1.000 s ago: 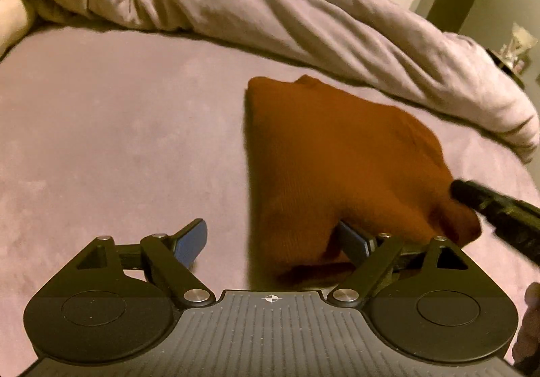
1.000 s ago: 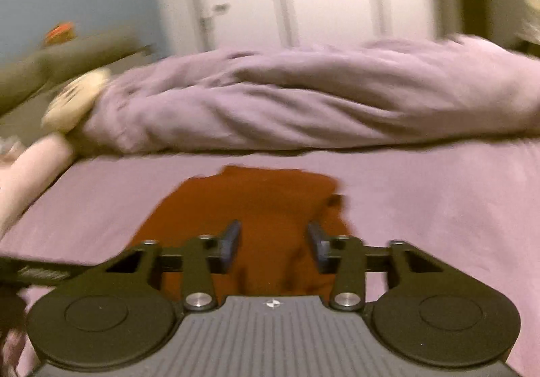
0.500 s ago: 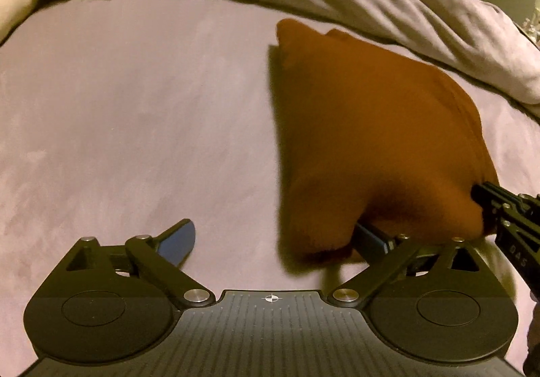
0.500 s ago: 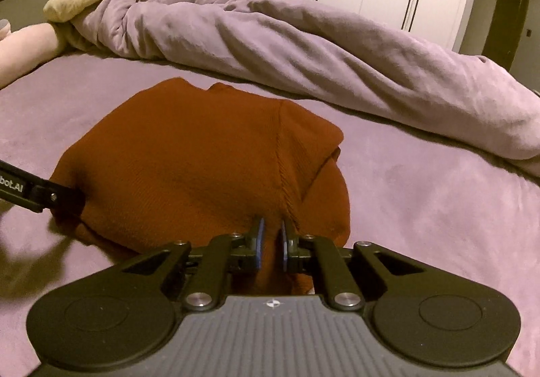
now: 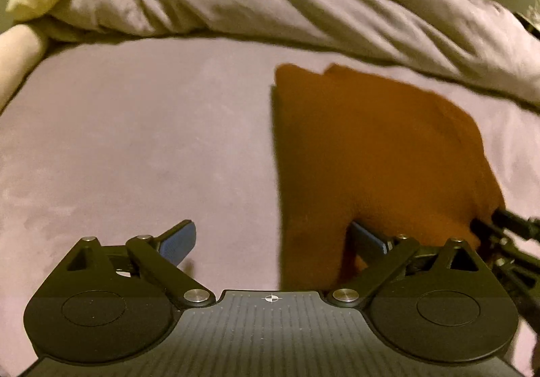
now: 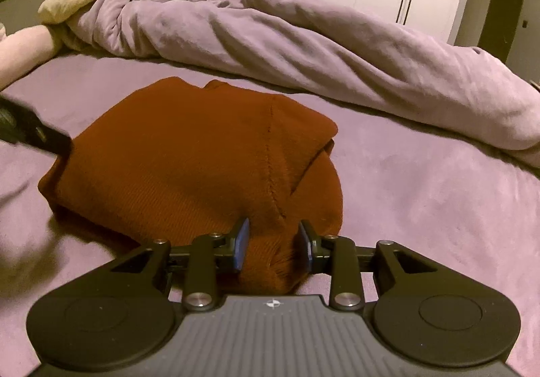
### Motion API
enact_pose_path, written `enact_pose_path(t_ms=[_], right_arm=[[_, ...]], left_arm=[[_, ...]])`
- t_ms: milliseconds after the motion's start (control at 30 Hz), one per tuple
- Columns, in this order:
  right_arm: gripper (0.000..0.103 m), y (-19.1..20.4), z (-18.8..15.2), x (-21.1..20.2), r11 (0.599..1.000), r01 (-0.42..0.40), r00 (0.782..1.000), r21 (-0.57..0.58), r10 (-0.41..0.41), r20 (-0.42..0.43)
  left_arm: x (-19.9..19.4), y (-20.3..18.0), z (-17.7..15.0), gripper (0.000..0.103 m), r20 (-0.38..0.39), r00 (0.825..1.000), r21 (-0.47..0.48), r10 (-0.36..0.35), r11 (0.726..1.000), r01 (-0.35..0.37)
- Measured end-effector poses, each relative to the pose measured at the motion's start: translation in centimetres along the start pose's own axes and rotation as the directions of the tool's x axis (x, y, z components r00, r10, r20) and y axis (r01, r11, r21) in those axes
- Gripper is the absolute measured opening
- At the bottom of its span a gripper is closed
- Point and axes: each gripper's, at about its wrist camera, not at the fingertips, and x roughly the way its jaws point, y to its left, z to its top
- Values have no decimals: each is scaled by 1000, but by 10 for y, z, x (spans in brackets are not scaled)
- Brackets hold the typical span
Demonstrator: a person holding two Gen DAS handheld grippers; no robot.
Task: Fold small clothes
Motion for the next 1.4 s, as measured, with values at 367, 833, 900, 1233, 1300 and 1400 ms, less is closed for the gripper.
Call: enact_pose_path(t_ms=[367, 833, 900, 1233, 1300, 1400], right_arm=[[39, -2, 0, 7, 1000, -19, 1000, -1, 19, -10], [79, 9, -9, -53, 999, -17, 994, 36, 21, -105], [85, 13, -16, -64, 998, -27, 988, 60, 36, -147], [99, 23, -18, -86, 988, 38, 957, 148, 7, -291], [99, 21, -16, -87, 985, 53, 951, 166, 1, -311], [99, 20, -14, -91, 983, 52, 955, 177, 3, -296]], left_arm=[[28, -4, -5, 103, -58, 998, 6, 7, 1000, -7], [-69, -6, -51, 103, -41, 997, -76, -72, 995, 69], [-77, -9, -57, 103, -37, 999, -50, -35, 998, 33], [-97, -14, -59, 103, 3, 1000, 5, 22, 1000, -22], [-100, -14, -59, 103, 7, 1000, 4, 28, 1000, -28], [-101, -15, -59, 103, -5, 999, 5, 31, 999, -31]])
